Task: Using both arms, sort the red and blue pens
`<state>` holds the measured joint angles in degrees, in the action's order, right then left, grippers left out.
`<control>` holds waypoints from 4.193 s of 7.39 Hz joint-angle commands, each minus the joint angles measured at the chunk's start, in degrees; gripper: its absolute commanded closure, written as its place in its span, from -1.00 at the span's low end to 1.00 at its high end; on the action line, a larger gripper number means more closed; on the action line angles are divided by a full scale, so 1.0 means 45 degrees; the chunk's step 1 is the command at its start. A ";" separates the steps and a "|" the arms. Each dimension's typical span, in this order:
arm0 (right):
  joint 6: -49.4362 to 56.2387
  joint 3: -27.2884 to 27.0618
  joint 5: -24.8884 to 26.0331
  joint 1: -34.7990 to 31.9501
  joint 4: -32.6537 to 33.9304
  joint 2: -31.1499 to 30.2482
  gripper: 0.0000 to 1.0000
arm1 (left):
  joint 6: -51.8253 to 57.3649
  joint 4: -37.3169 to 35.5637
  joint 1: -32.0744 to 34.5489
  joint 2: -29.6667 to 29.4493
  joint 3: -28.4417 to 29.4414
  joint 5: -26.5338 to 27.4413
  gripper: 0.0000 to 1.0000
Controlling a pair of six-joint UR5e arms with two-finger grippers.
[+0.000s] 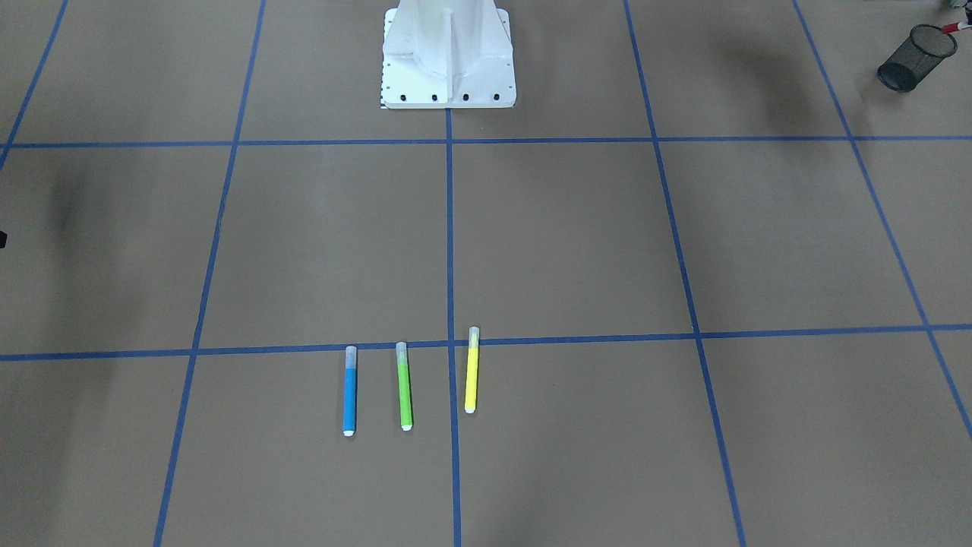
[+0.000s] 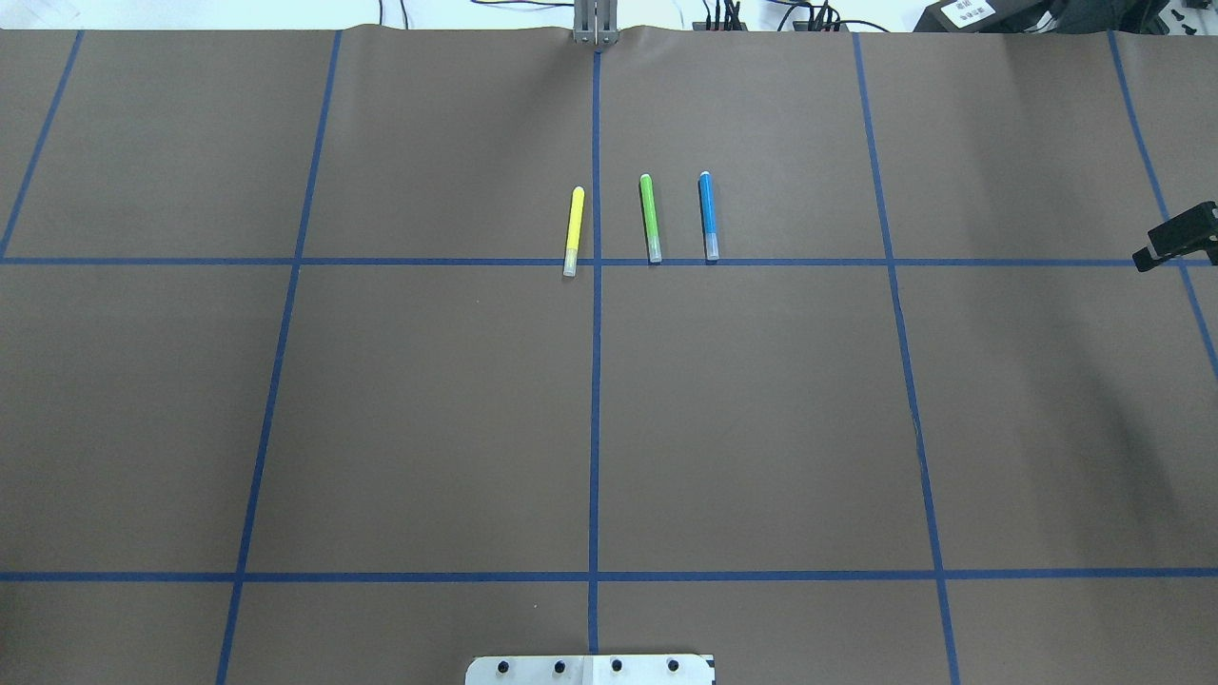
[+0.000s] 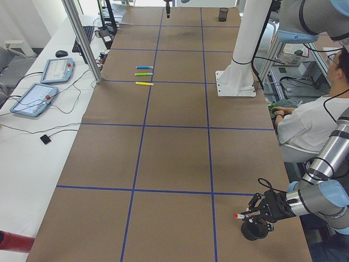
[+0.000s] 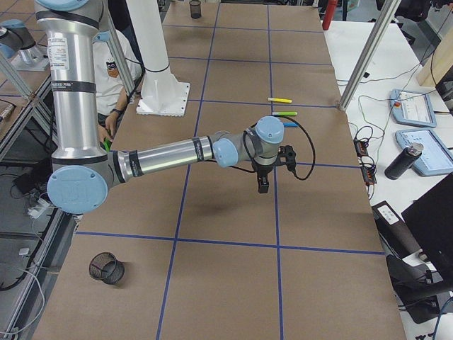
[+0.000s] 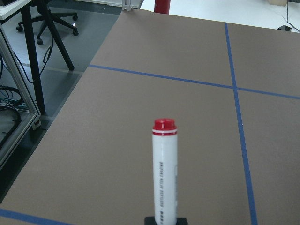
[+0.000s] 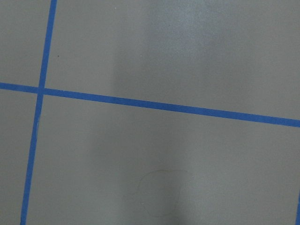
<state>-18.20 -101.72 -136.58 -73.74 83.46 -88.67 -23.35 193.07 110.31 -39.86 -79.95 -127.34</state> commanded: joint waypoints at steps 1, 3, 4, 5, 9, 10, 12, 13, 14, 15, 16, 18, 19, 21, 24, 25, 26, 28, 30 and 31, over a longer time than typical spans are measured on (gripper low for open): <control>-0.0019 0.0007 0.0000 0.0000 0.0008 -0.0003 -1.00 | 0.0775 0.0044 0.0759 0.0030 0.0401 -0.0003 1.00; 0.0000 0.0007 0.0000 0.0000 0.0008 -0.0003 -1.00 | 0.0776 0.0529 0.1011 0.0010 0.1004 -0.0003 1.00; 0.0001 0.0007 0.0000 0.0000 -0.0011 -0.0003 -1.00 | 0.0795 0.0532 0.1013 -0.0009 0.1104 -0.0003 1.00; -0.0019 -0.0012 0.0000 0.0000 -0.0012 -0.0023 -1.00 | 0.0834 0.0551 0.1033 -0.0048 0.1357 -0.0003 1.00; -0.0019 0.0007 0.0000 0.0000 0.0008 -0.0023 -1.00 | 0.1147 0.0571 0.1170 -0.0340 0.1750 -0.0023 1.00; -0.0019 0.0007 0.0000 0.0000 0.0008 -0.0023 -1.00 | 0.1147 0.0571 0.1189 -0.0361 0.1808 -0.0023 1.00; -0.0019 0.0046 0.0000 0.0020 -0.0011 -0.0023 -1.00 | 0.1301 0.0571 0.1189 -0.0361 0.1944 -0.0081 -0.22; -0.0019 0.0066 0.0000 0.0020 0.0008 -0.0023 -1.00 | 0.1380 0.0571 0.1189 -0.0361 0.1945 -0.0101 -0.36; -0.0019 0.0047 0.0000 0.0039 0.0008 -0.0004 -1.00 | 0.1362 0.0552 0.1170 -0.0380 0.1926 -0.0178 -0.41; -0.0019 0.0066 0.0019 0.0059 0.0008 -0.0003 -1.00 | 0.1342 0.0242 0.1170 -0.0903 0.1945 -0.0972 -0.41; -0.0019 0.0085 0.0019 0.0078 0.0008 0.0016 -1.00 | 0.1284 -0.0902 0.1189 -0.1875 0.1829 -0.2063 -0.41; -0.0038 0.0086 0.0000 0.0098 0.0008 -0.0003 -1.00 | 0.1186 -0.3068 0.1189 -0.3130 0.1131 -0.2307 -0.40; -0.0464 0.0047 -0.0019 0.0117 -0.0031 0.0016 -1.00 | 0.1186 -0.5131 0.1189 -0.3173 -0.0557 -0.2792 -0.40; -0.1343 0.0046 0.0000 0.0448 -0.0595 0.0016 -1.00 | 0.1205 -0.9467 0.0859 -0.3735 -0.3415 -0.2855 -0.40; -0.3759 0.0066 0.1126 0.1674 -0.2193 0.0209 -1.00 | 0.1205 -1.4160 -0.2081 -0.6950 -0.4108 -0.2855 -0.40; -0.4852 0.0124 0.1229 0.2221 -0.2373 0.0733 -1.00 | 0.1186 -1.5799 -0.2962 -0.8239 -0.4129 -0.2894 -0.42; -0.6177 0.0144 0.1327 0.2865 -0.2375 0.1628 -1.00 | 0.1186 -1.7498 -0.3957 -0.9605 -0.4129 -0.2894 -0.47; -0.8195 0.0570 0.2959 0.4406 -0.2336 0.3464 -1.00 | 0.1011 -1.9693 -0.5463 -1.1815 -0.3741 -0.2894 -0.55; -0.9155 0.2575 0.3454 0.5250 -0.2336 0.5824 -0.99 | -0.0159 -1.9918 -0.6930 -1.3266 -0.2942 -0.2913 -0.79; -0.9179 0.3533 0.3844 0.5505 -0.2336 0.6668 -0.98 | -0.0162 -1.9898 -0.7032 -1.3407 -0.2841 -0.2933 -0.92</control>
<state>-58.11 -91.53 -121.51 -51.01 72.92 -64.51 -23.04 103.81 80.68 -98.08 -94.02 -140.44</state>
